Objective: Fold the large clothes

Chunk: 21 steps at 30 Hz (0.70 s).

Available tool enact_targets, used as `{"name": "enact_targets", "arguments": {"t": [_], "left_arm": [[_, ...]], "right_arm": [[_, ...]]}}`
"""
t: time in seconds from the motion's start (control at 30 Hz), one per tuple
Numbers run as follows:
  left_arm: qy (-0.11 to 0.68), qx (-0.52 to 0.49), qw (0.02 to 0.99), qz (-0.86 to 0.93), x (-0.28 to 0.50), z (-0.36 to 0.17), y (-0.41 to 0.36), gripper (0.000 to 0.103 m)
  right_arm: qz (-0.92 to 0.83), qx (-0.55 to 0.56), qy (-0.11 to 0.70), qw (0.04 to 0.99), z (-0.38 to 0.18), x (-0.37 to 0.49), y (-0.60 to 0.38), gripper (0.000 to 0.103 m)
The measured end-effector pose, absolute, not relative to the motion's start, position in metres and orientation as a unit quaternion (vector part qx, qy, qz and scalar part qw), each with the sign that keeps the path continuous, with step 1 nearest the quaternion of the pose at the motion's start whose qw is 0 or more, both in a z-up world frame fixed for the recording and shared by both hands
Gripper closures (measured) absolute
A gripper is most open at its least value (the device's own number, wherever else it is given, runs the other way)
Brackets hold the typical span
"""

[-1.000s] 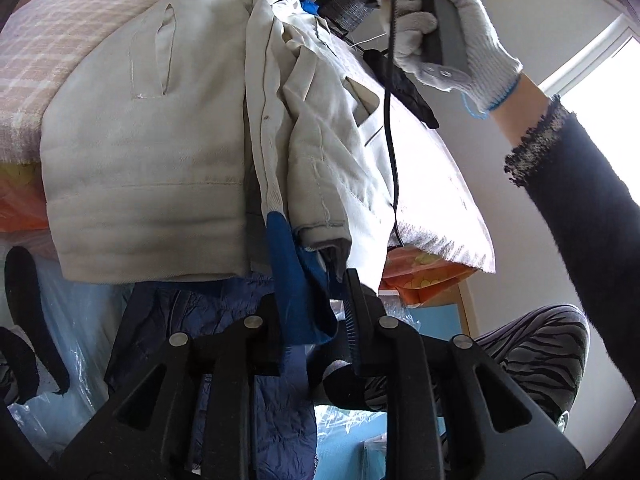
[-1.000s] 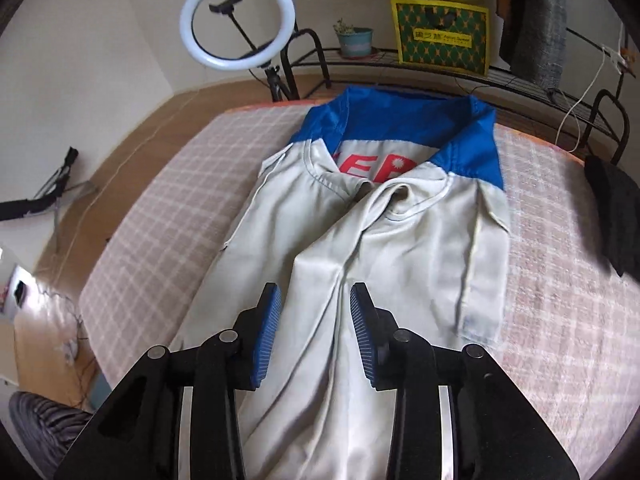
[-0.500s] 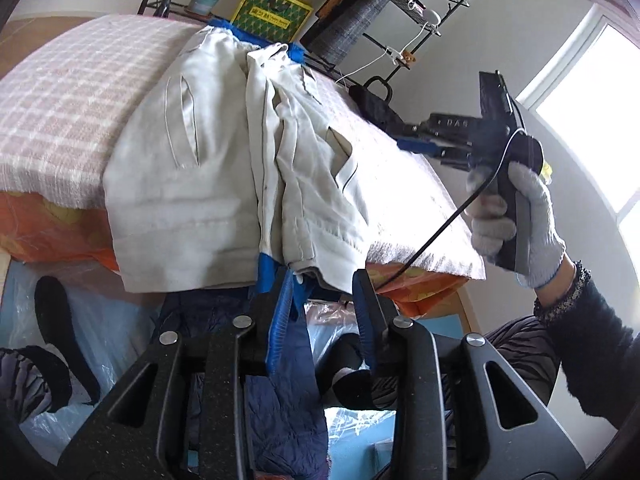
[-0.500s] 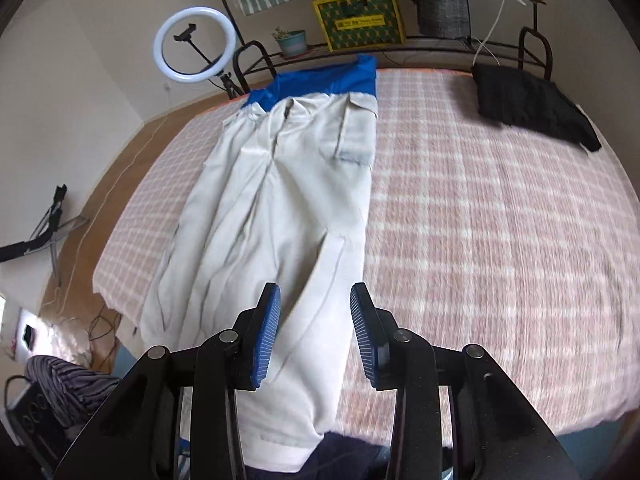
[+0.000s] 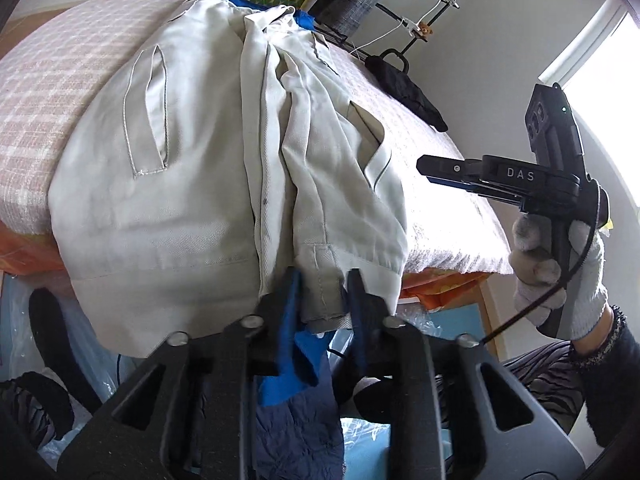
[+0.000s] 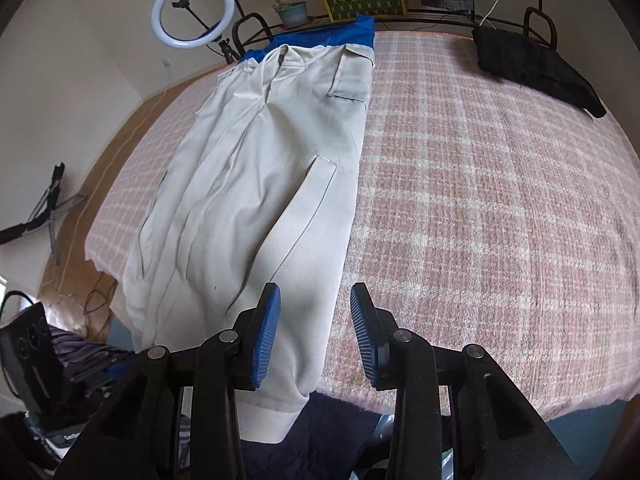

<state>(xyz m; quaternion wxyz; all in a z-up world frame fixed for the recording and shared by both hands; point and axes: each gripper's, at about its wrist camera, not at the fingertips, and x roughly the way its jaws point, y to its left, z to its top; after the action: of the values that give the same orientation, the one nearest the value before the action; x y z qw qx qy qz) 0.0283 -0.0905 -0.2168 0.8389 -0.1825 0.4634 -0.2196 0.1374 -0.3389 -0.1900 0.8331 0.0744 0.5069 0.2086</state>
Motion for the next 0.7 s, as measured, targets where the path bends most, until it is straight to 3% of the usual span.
{"name": "enact_targets", "arguments": {"t": [0.1, 0.47, 0.63, 0.67, 0.7], "left_arm": [[0.455, -0.199, 0.839, -0.223, 0.023, -0.218, -0.088, 0.092], [0.471, -0.166, 0.843, -0.201, 0.001, -0.244, -0.090, 0.092], [0.461, -0.152, 0.845, -0.223, -0.004, -0.219, -0.075, 0.086], [0.453, -0.151, 0.850, -0.222, -0.006, -0.213, -0.065, 0.082], [0.444, -0.151, 0.855, -0.221, -0.007, -0.206, -0.052, 0.068]], "right_arm": [[0.213, 0.056, 0.516, 0.827, -0.198, 0.136, -0.330, 0.068], [0.235, -0.019, 0.524, 0.819, -0.210, 0.131, -0.301, 0.068], [0.236, -0.068, 0.521, 0.818, -0.221, 0.120, -0.294, 0.068], [0.241, -0.057, 0.518, 0.819, -0.219, 0.117, -0.299, 0.068], [0.246, -0.040, 0.514, 0.821, -0.217, 0.114, -0.305, 0.068]]}}
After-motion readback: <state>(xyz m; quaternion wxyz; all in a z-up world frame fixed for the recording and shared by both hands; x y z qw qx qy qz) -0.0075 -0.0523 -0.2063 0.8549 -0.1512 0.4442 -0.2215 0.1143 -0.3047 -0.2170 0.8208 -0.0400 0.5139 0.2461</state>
